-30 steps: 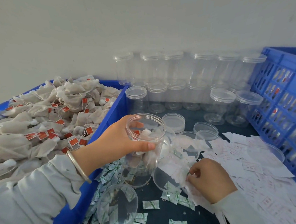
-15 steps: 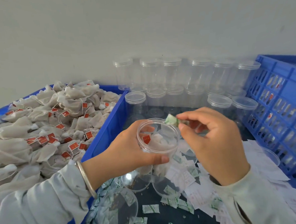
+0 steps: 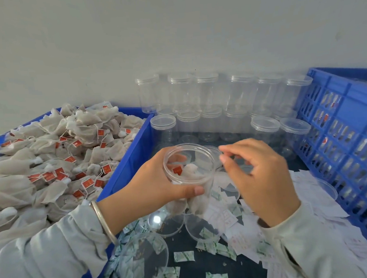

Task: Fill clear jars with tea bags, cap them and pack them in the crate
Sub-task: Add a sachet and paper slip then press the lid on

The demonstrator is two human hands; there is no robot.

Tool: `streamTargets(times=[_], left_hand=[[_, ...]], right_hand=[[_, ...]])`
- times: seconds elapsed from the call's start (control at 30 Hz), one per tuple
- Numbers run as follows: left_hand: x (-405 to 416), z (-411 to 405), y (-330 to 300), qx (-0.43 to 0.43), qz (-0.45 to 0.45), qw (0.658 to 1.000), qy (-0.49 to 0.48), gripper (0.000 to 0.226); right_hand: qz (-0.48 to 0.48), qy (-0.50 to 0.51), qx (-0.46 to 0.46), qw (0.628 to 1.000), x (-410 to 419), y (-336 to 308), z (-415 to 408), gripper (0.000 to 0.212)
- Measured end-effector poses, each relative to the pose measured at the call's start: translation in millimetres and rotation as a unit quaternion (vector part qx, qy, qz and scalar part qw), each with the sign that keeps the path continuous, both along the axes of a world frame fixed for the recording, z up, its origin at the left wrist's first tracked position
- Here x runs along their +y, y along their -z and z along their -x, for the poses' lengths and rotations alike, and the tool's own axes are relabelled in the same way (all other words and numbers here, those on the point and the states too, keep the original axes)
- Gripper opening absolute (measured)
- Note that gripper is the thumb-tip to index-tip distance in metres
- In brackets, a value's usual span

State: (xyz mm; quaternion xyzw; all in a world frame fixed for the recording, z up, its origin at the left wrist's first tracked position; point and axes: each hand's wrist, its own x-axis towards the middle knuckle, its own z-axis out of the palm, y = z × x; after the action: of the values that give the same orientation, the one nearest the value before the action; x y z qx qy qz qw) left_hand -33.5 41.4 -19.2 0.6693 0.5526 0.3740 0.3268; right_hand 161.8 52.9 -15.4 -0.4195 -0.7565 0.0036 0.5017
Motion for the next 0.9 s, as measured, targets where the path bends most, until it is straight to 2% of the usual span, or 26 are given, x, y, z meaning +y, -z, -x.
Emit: streamTargets(times=[0.07, 0.17, 0.27, 0.4, 0.47, 0.63, 0.73, 0.9], left_hand=[[1, -1, -1, -0.02, -0.002, 1.0, -0.009, 0.086], [3, -4, -1, -0.043, -0.011, 0.999, -0.027, 0.089], [5, -9, 2, -0.055, -0.017, 0.998, -0.035, 0.085], [10, -16, 5, -0.047, -0.013, 0.998, -0.043, 0.087], [13, -22, 6, -0.051, -0.01, 0.998, -0.045, 0.086], [20, -42, 10, -0.069, 0.005, 0.997, -0.042, 0.086], [20, -49, 11, -0.079, 0.012, 0.996, -0.033, 0.089], [18, -45, 14, -0.062, 0.014, 0.998, -0.021, 0.081]], right_hand=[[0.035, 0.031, -0.005, 0.999, 4, 10, -28, 0.016], [0.16, 0.085, -0.022, 0.983, 8, 32, -77, 0.02], [0.287, 0.134, -0.08, 0.945, 5, 62, -119, 0.02], [0.397, 0.128, -0.171, 0.893, -5, 92, -140, 0.024], [0.402, 0.127, -0.193, 0.886, -5, 102, -137, 0.032], [0.347, 0.128, -0.237, 0.898, 16, 109, -109, 0.042], [0.343, 0.129, -0.242, 0.898, 33, 112, -92, 0.043], [0.337, 0.134, -0.216, 0.907, 40, 126, -82, 0.036]])
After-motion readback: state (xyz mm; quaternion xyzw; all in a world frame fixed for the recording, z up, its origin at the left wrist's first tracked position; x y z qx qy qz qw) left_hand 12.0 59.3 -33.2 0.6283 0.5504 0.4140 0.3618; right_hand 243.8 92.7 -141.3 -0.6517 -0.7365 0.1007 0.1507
